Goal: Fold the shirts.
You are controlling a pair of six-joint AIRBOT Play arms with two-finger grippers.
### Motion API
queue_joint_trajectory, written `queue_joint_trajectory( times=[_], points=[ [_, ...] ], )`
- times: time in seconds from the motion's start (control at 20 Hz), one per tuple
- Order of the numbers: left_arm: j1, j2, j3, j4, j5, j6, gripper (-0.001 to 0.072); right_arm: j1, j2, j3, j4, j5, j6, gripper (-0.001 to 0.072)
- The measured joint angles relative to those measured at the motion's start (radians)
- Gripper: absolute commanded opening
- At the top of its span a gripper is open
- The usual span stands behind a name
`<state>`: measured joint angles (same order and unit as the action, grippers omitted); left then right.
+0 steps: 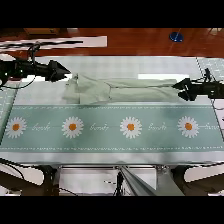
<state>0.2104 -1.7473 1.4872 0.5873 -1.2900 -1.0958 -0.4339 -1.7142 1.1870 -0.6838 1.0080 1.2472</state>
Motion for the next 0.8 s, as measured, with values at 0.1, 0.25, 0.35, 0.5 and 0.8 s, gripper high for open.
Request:
queue_joint_trajectory(
  times=[0.1, 0.25, 0.35, 0.5, 0.8],
  points=[
    [-0.01, 0.0, 0.0, 0.005, 0.0, 0.0, 0.0504, 0.045, -0.018, 0.001, 0.018, -0.036, 0.016, 0.0346],
    [-0.023, 0.0, 0.0, 0.005, -0.001, -0.003, 0.047, 0.081, -0.029, -0.001, 0.007, -0.066, 0.035, 0.0021],
    [-0.028, 0.001, 0.002, 0.007, -0.013, -0.003, 0.036, 0.087, -0.016, 0.0, 0.026, -0.058, 0.028, 0.0021],
    [-0.042, 0.006, 0.005, 0.005, -0.031, -0.003, 0.0127, 0.076, 0.044, 0.0, 0.036, -0.029, 0.002, 0.002],
    [-0.128, 0.019, 0.005, -0.103, -0.049, -0.014, 0.0036, 0.047, 0.251, -0.001, -0.018, 0.066, -0.016, 0.002]
  ],
)
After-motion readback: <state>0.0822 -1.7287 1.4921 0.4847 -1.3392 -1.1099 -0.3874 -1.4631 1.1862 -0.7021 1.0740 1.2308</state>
